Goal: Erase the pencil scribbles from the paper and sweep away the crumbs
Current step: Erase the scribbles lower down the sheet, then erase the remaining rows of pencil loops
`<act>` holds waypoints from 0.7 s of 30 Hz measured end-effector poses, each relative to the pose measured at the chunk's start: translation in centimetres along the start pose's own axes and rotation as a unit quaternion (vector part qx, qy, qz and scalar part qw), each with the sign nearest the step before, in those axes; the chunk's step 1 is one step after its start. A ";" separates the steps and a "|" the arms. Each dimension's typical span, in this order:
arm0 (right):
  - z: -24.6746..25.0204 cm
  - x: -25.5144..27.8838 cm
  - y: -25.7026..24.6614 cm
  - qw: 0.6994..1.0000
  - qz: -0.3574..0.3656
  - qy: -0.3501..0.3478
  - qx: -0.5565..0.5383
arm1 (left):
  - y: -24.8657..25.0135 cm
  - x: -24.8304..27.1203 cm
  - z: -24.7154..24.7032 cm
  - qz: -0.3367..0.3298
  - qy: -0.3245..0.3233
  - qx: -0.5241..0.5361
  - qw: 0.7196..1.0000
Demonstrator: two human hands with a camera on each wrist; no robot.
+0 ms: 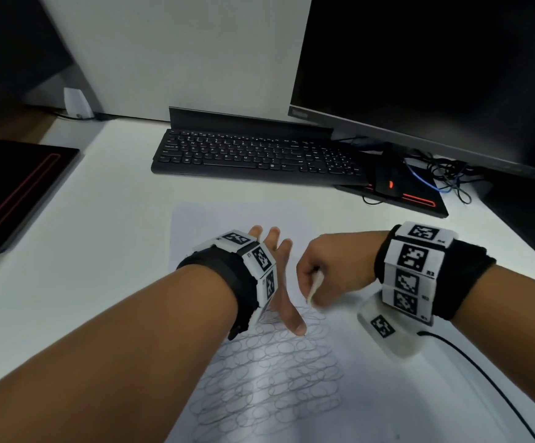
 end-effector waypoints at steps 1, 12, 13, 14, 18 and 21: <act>0.2 0.0 0.2 1.000 -0.004 0.000 -0.009 | 0.0 0.0 0.0 0.000 -0.003 -0.003 1.000; 1.2 0.4 1.4 0.998 -0.022 0.060 -0.014 | 0.1 0.3 0.1 -0.001 -0.003 -0.008 1.000; 1.7 0.4 1.6 0.996 -0.029 0.089 -0.011 | 0.1 0.3 0.1 0.000 -0.004 -0.007 1.000; 1.8 0.4 1.6 0.994 -0.028 0.102 -0.007 | 0.1 0.3 0.1 0.000 -0.004 -0.006 1.000; -0.3 0.8 0.2 0.999 0.006 0.035 0.004 | 0.1 0.3 0.0 0.000 -0.002 -0.006 1.000; -0.2 1.1 0.2 0.999 -0.009 0.043 -0.002 | 0.2 0.5 0.3 -0.006 0.004 -0.003 1.000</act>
Point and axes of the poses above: each hand's wrist, its own x-axis away from the middle knuckle, its own z-axis out of the back of the hand, y = z × x, the point moved 6 cm from there along -x, towards the middle knuckle, and after that the axes turned 1 degree about -x, right-handed, at the moved point
